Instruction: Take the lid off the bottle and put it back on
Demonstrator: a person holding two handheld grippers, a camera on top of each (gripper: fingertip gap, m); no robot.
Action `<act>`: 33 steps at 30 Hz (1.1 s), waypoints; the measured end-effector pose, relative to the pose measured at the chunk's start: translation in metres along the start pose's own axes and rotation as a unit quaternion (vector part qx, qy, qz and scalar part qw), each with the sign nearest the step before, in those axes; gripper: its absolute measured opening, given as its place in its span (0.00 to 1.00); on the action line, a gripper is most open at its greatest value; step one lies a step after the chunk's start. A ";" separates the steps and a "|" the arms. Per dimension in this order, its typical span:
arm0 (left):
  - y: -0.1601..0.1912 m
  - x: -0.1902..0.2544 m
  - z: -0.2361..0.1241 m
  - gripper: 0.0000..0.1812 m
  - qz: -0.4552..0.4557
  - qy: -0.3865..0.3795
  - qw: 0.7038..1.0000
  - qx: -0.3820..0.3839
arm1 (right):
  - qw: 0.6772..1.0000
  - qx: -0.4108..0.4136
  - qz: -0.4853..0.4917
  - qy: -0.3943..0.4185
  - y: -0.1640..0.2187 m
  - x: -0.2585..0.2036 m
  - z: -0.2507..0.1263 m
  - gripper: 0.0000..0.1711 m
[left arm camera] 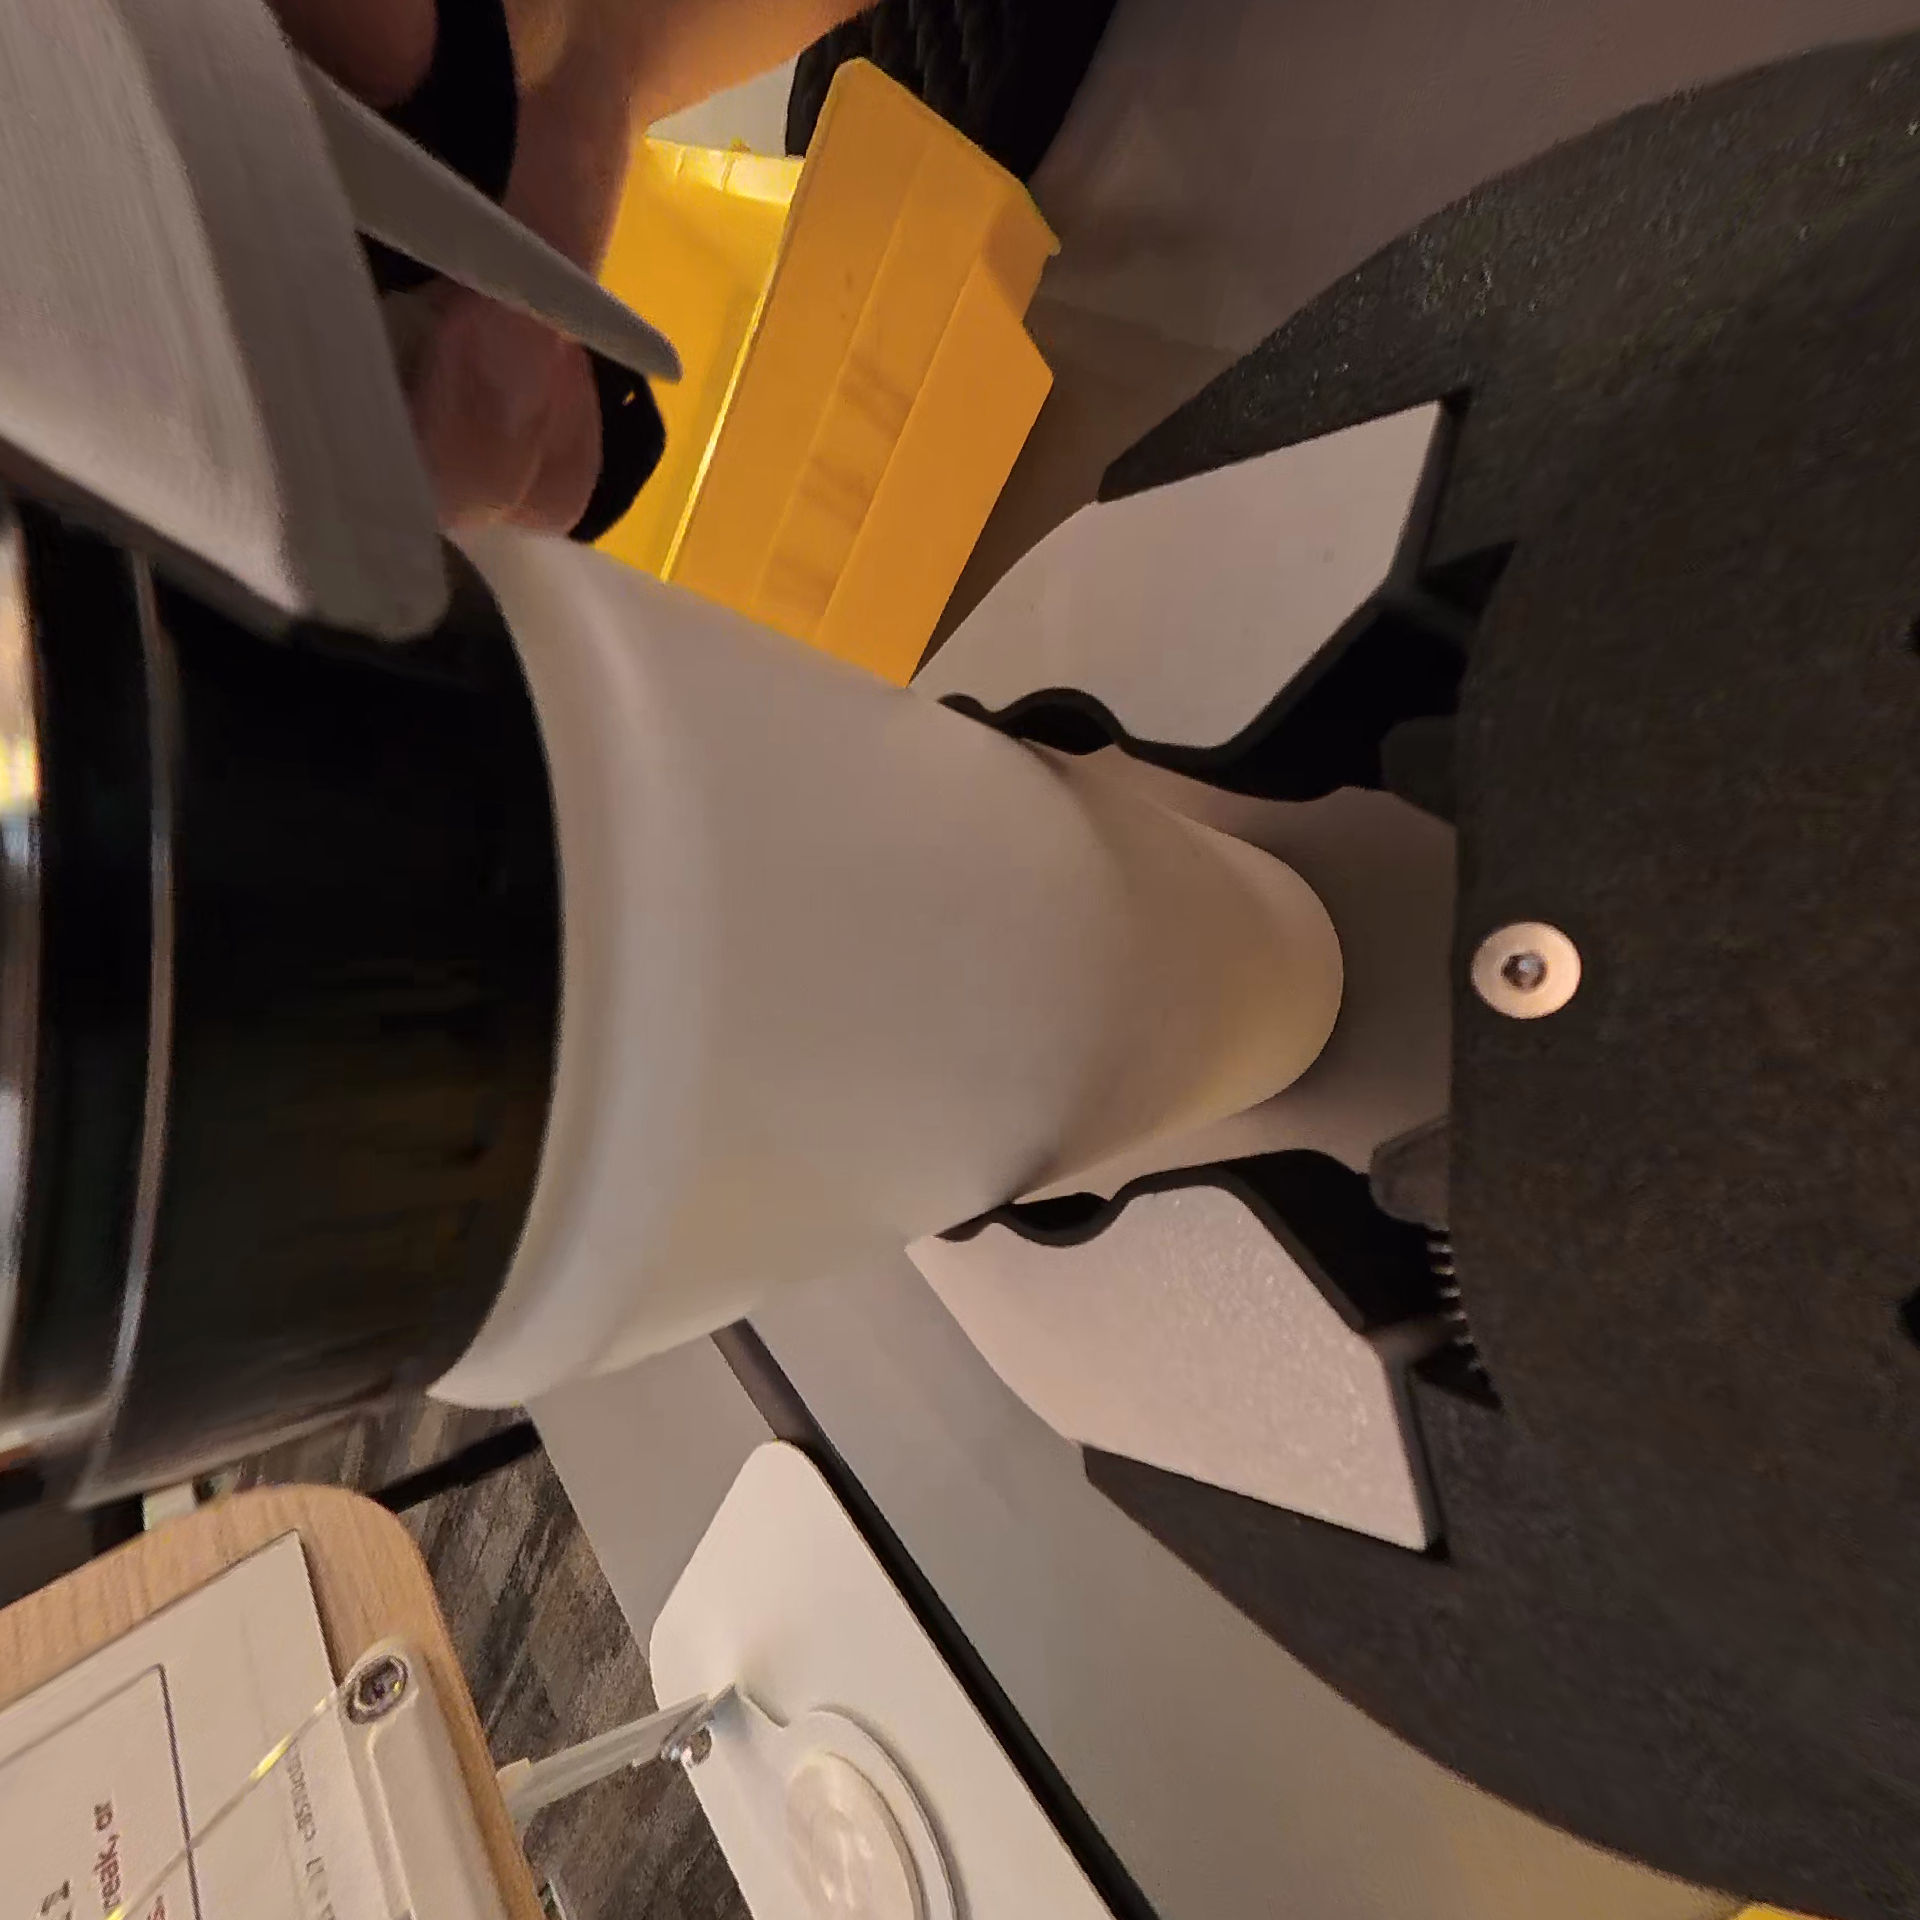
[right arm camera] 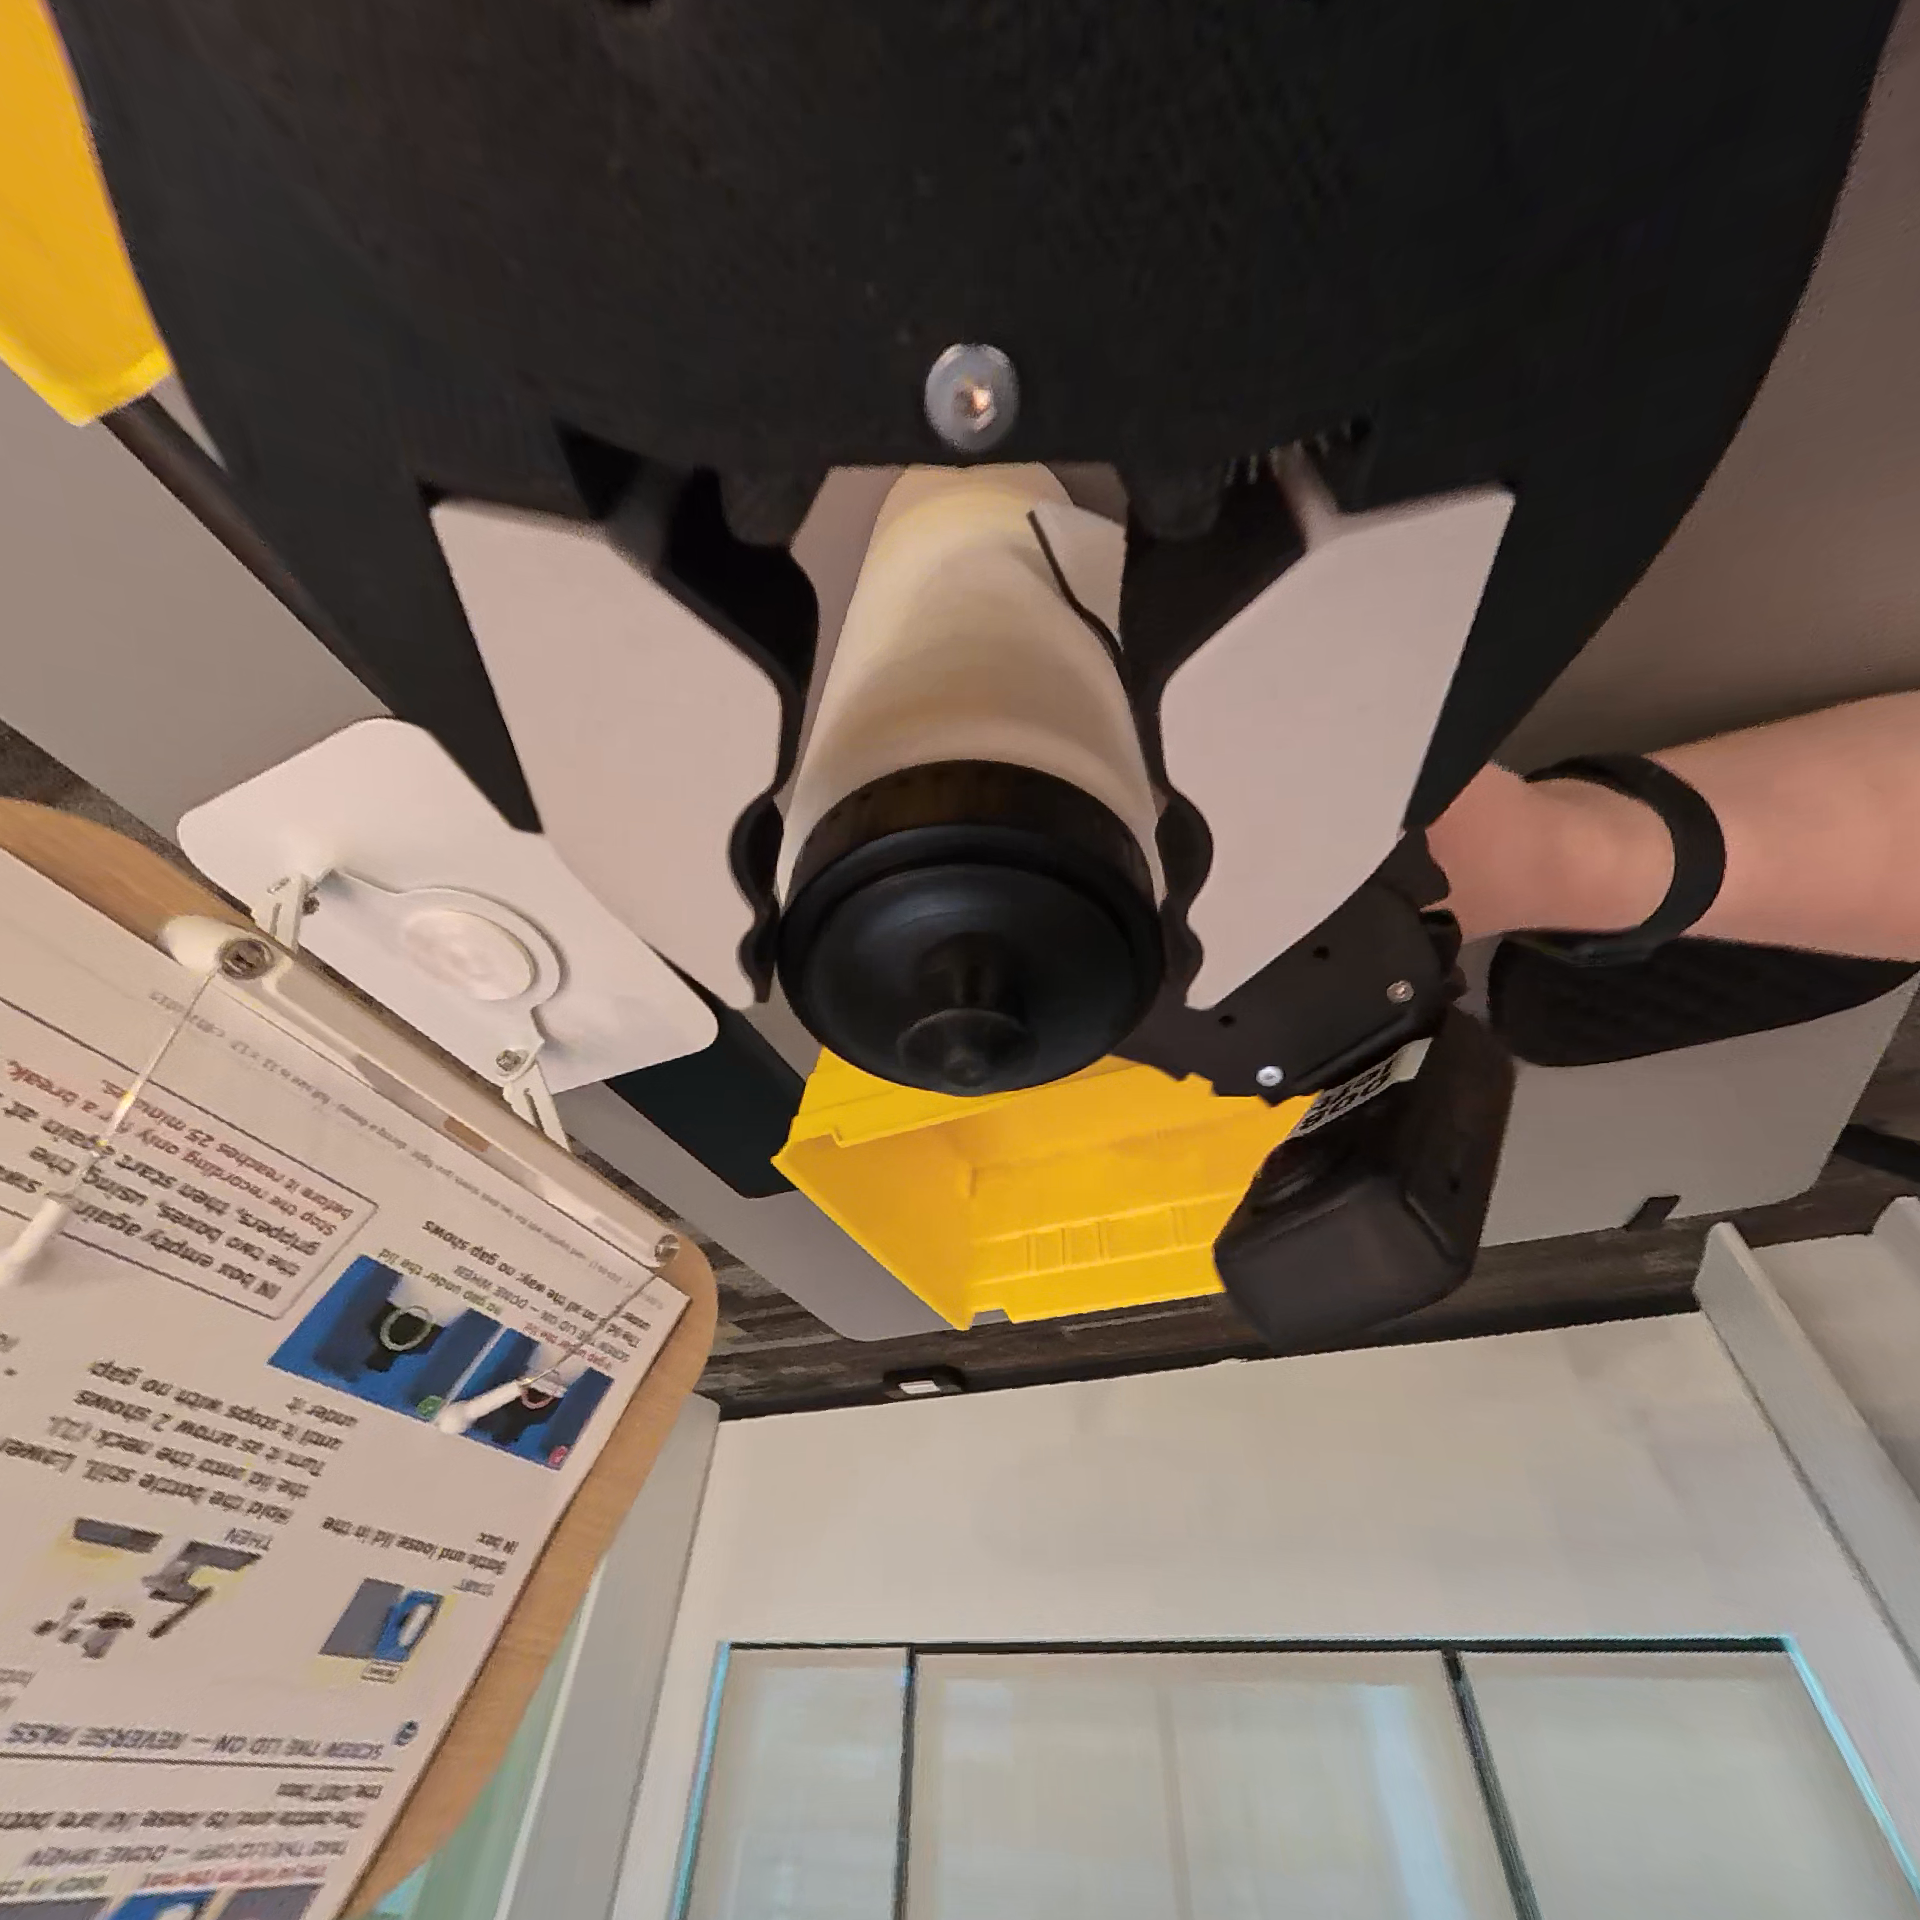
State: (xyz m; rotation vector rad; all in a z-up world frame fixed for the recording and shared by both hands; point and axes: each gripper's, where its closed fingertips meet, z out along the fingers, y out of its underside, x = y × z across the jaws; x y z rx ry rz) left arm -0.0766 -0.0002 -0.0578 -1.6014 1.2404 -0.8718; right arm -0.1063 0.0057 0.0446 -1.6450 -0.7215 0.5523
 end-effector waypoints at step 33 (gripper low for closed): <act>0.001 -0.017 -0.003 0.47 -0.022 -0.095 0.995 0.005 | 0.986 -0.011 0.021 0.166 0.003 0.007 0.009 0.41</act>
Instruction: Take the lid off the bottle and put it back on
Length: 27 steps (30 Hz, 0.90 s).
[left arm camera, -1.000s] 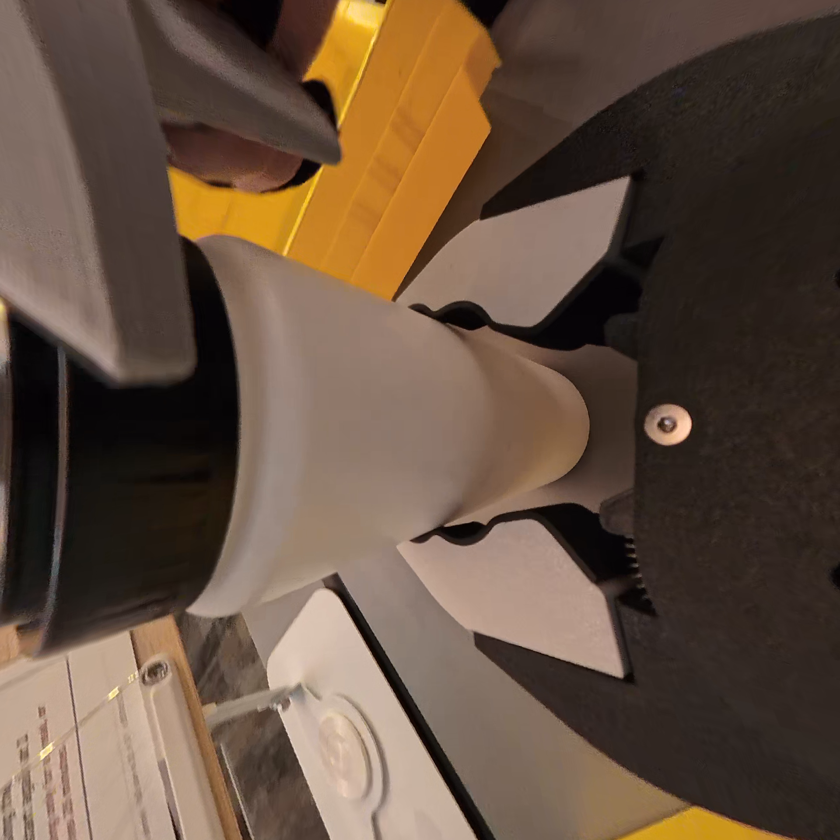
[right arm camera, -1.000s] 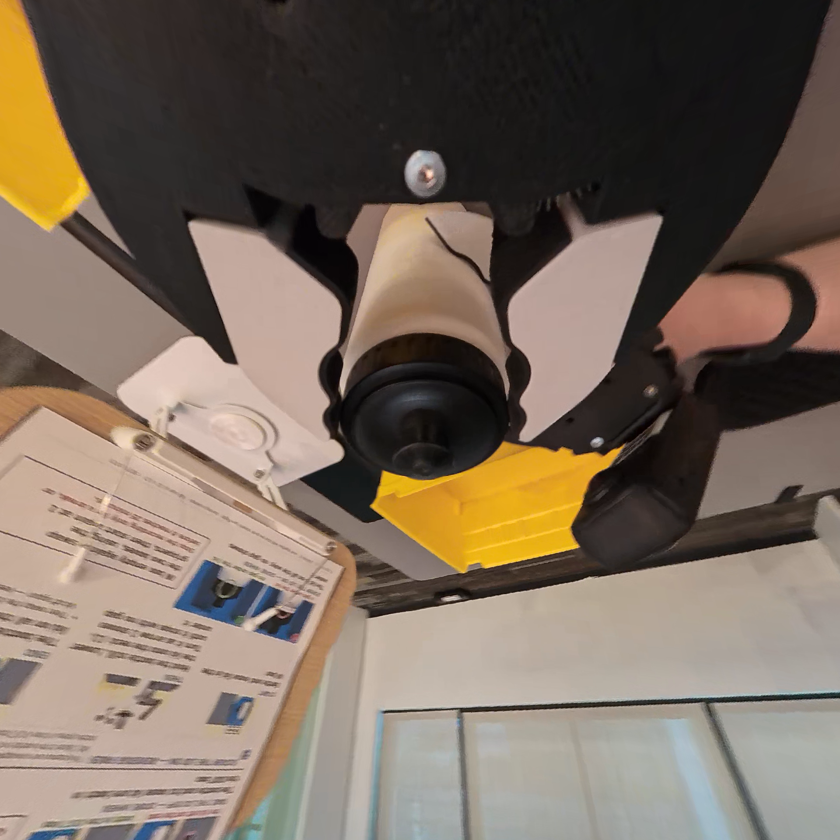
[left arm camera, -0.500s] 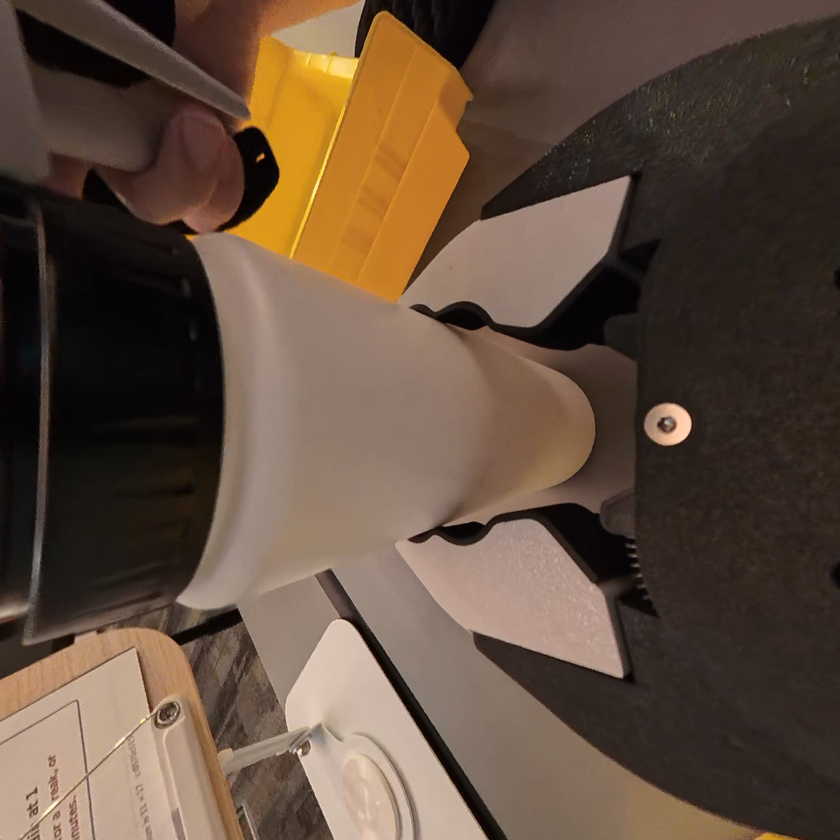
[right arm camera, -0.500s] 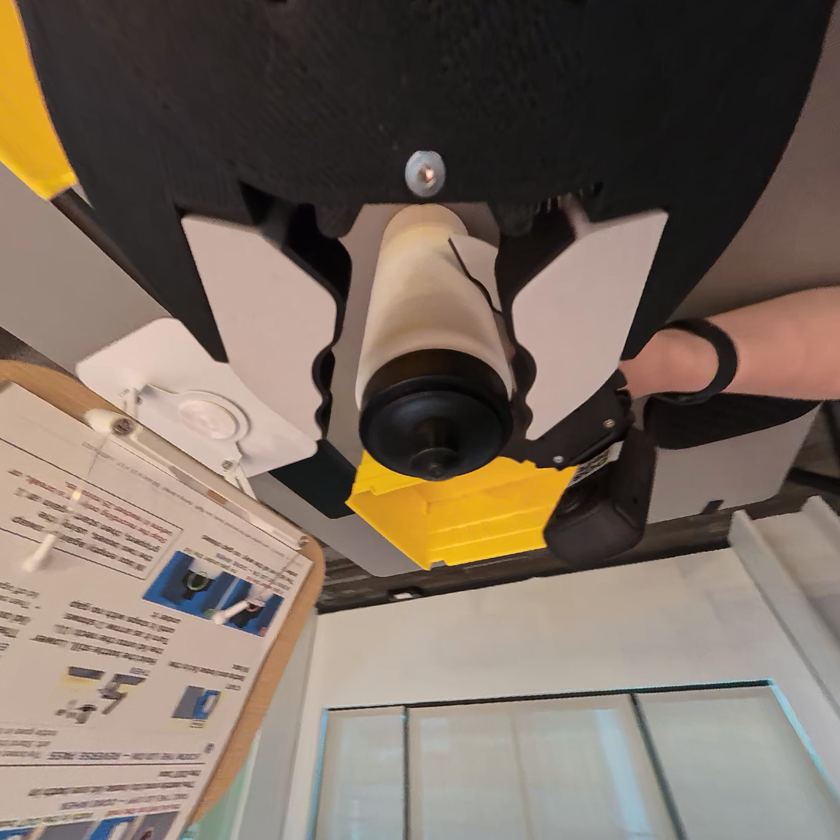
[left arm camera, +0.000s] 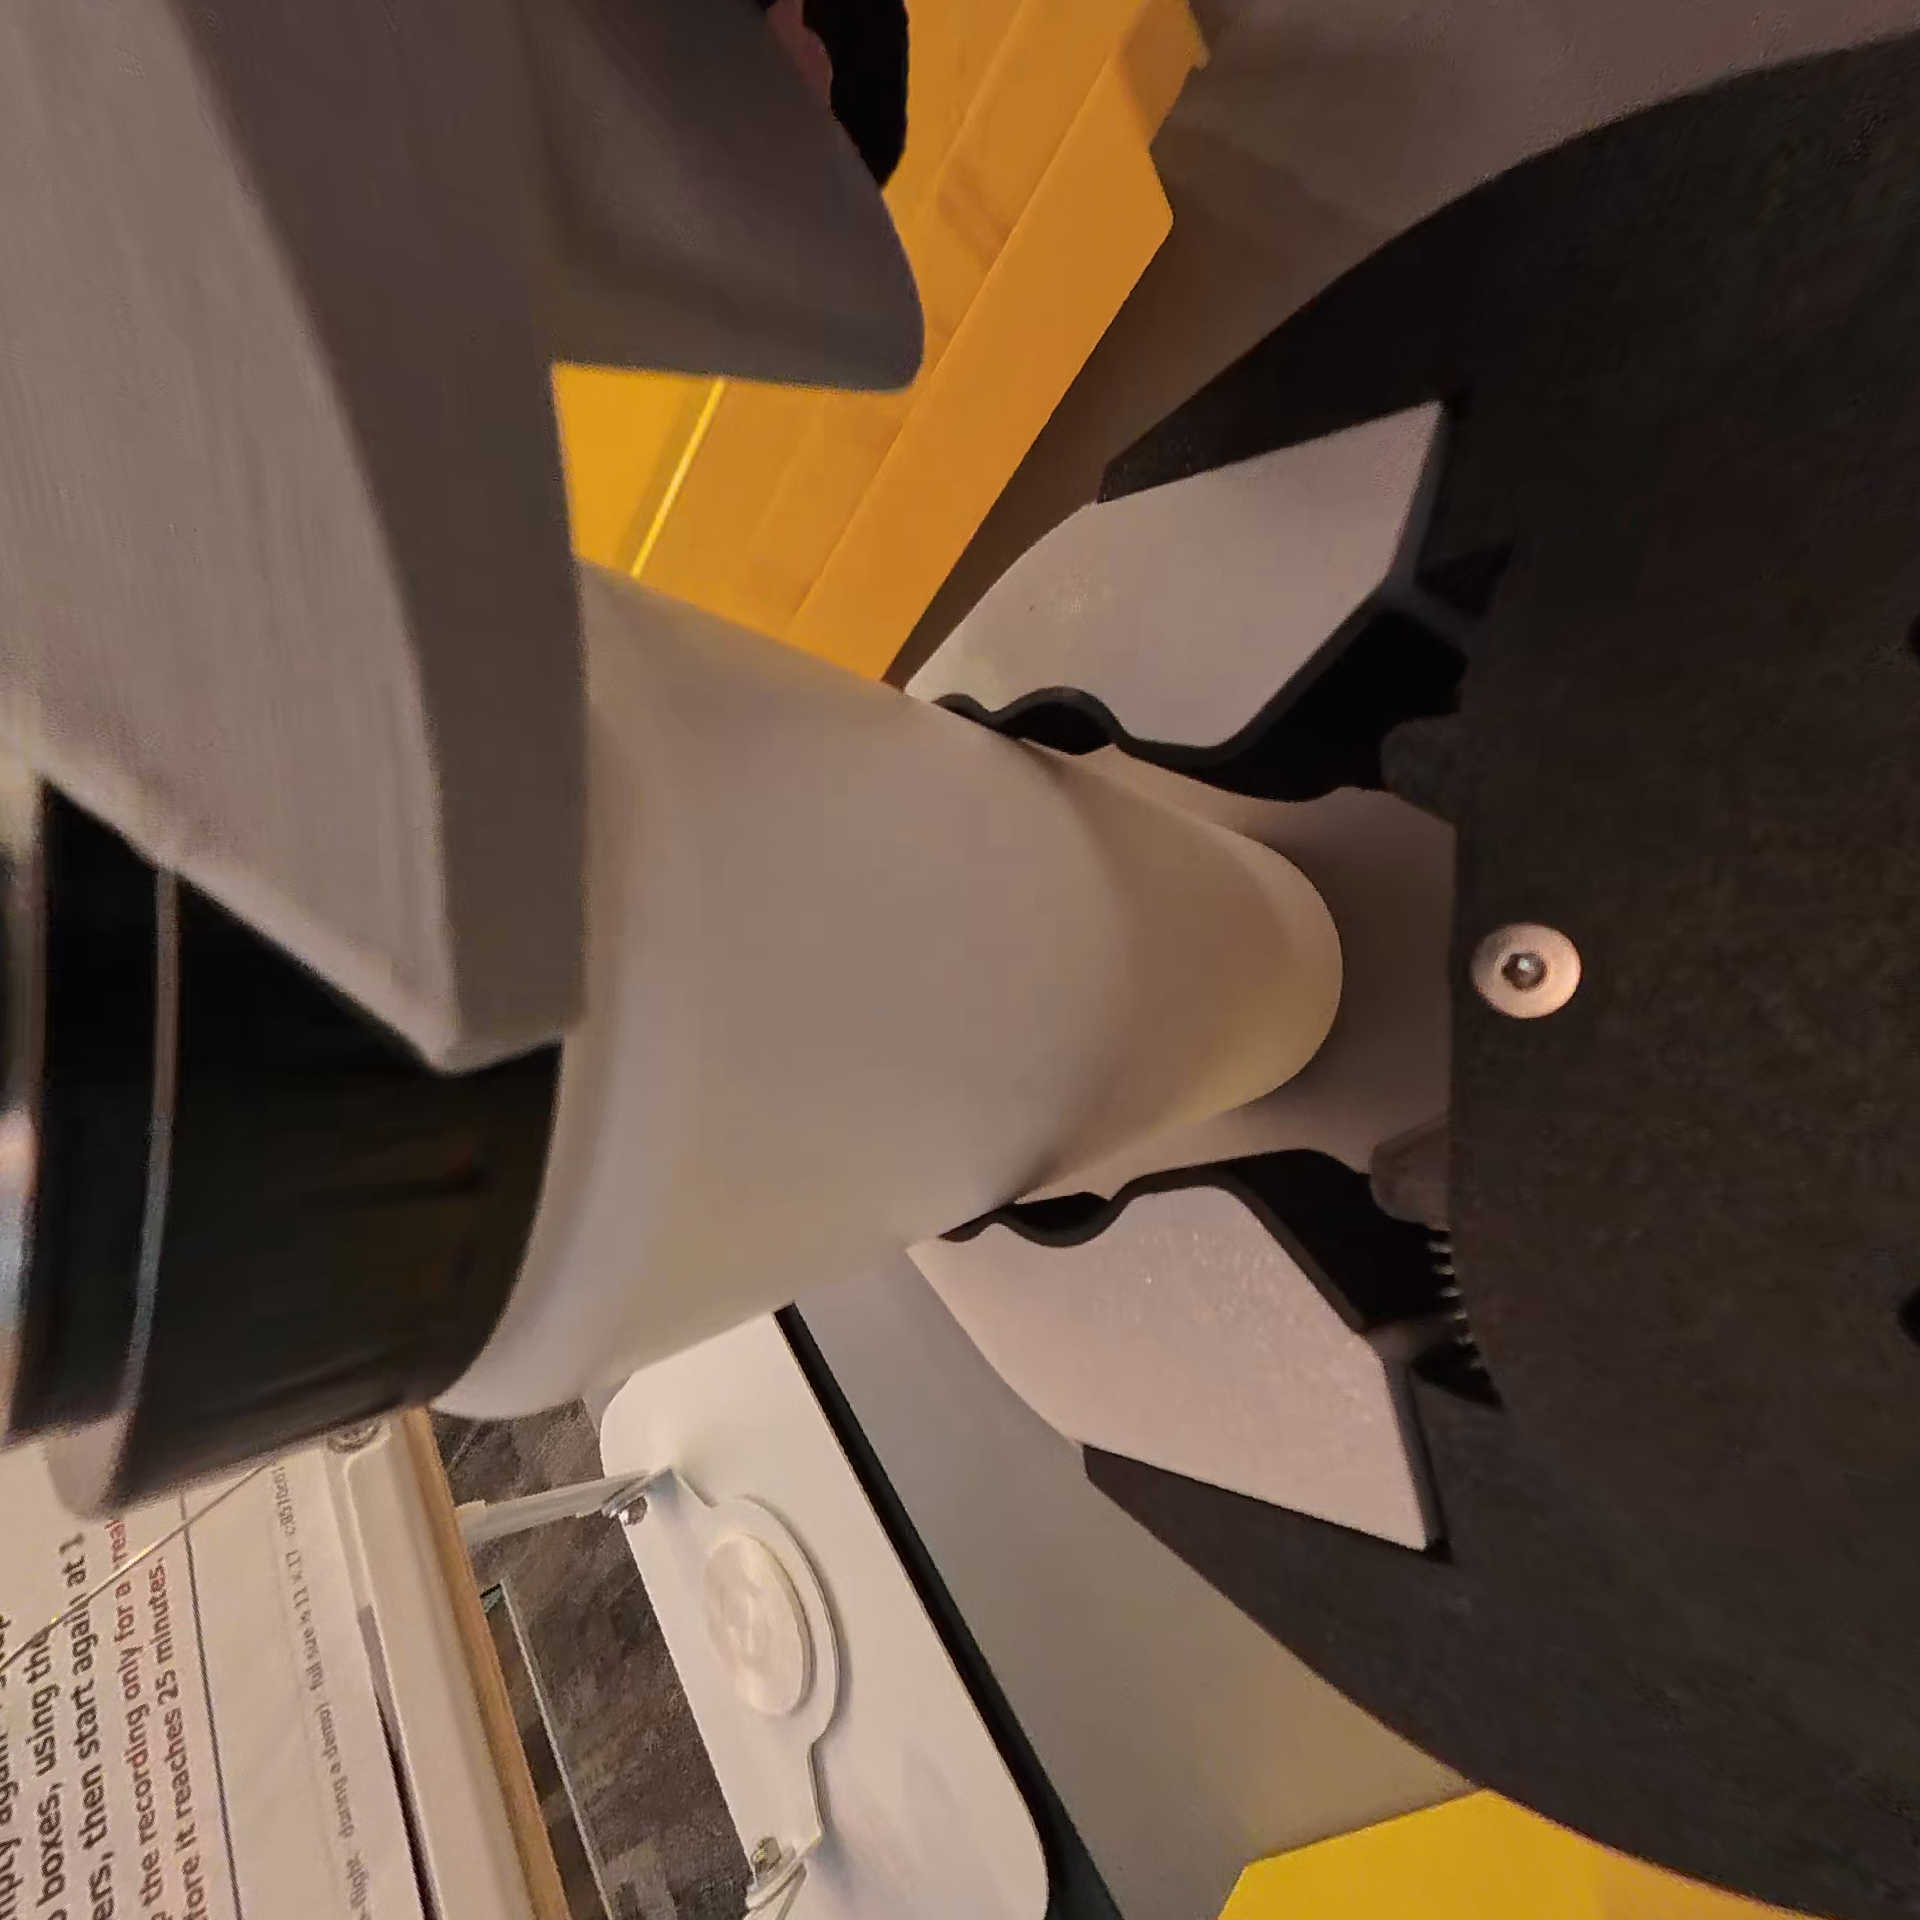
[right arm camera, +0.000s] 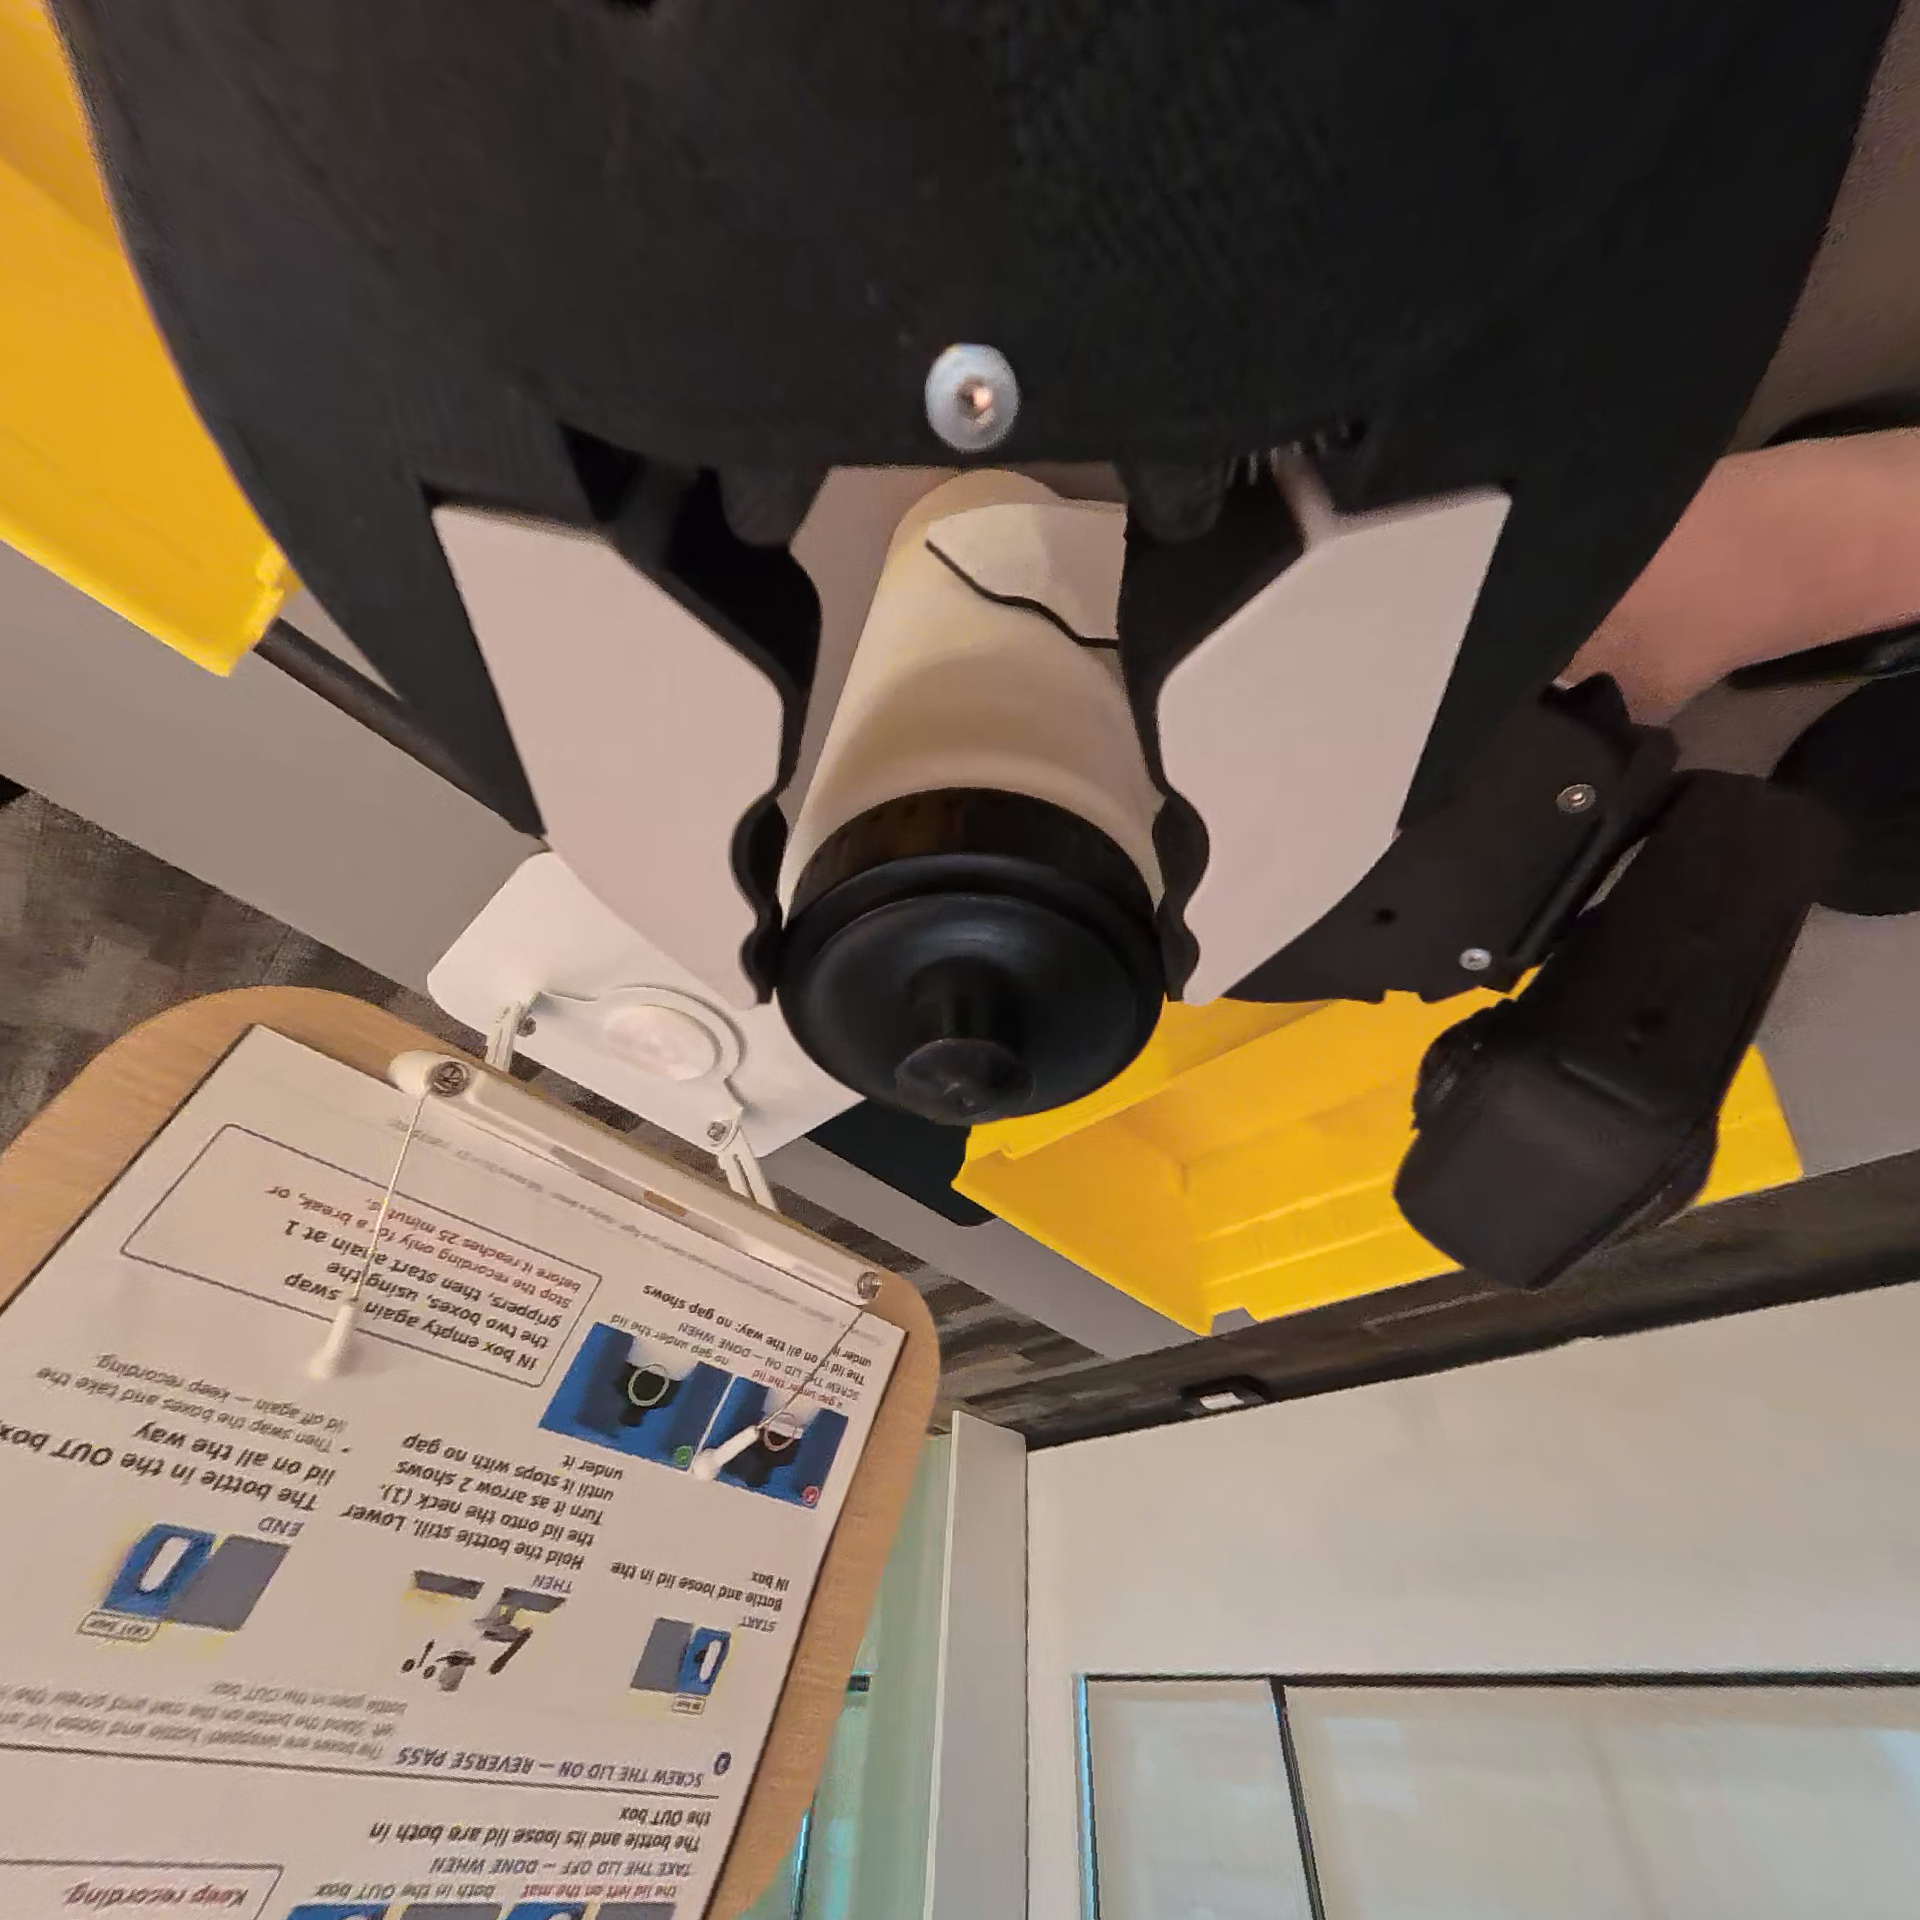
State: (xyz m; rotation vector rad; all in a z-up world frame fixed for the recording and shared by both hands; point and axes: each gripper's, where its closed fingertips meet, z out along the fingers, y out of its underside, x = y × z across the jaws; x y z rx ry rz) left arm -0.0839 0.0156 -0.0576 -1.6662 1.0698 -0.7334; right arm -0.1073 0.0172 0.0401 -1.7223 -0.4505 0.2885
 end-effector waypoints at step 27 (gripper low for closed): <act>0.000 0.002 -0.001 0.47 0.009 0.038 0.999 -0.002 | 0.999 0.003 0.006 -0.047 -0.001 -0.002 0.000 0.42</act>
